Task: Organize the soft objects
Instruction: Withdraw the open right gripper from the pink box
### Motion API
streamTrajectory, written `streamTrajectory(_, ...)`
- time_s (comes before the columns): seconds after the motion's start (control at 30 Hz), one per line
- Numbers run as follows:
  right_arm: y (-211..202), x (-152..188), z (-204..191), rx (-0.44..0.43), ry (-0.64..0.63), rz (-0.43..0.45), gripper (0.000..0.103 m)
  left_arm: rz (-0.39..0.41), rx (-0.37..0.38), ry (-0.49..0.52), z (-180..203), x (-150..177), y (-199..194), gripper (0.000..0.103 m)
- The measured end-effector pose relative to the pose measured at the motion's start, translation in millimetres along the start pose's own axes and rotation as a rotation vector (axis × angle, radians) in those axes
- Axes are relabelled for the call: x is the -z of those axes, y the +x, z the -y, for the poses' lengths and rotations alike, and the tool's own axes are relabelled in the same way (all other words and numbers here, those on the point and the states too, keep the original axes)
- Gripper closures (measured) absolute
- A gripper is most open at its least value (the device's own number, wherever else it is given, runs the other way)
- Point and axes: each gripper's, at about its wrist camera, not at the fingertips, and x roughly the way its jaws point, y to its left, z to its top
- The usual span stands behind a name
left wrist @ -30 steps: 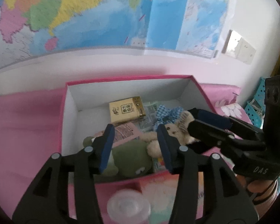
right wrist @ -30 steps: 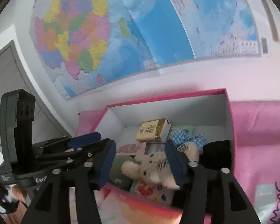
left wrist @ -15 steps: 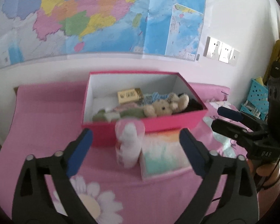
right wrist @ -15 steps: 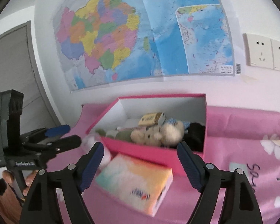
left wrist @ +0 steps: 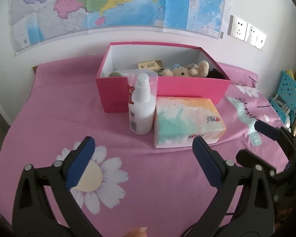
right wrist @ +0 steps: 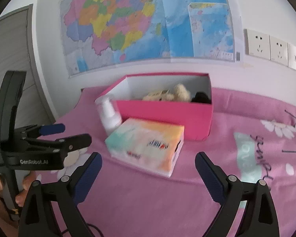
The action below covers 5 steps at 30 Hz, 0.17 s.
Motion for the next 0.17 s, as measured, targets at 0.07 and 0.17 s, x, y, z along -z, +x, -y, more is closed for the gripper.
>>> streamTrajectory(0.07,-1.7,4.2,-3.2,-0.005,-0.005,-0.003,0.006,0.008,-0.014,0.014,3.4,1.0,-4.1,0.004)
streamTrajectory(0.17,-4.9,7.5,-7.4,-0.010,-0.016,-0.001,0.006,0.011,-0.019,0.018,5.4,2.7,-7.5,0.004)
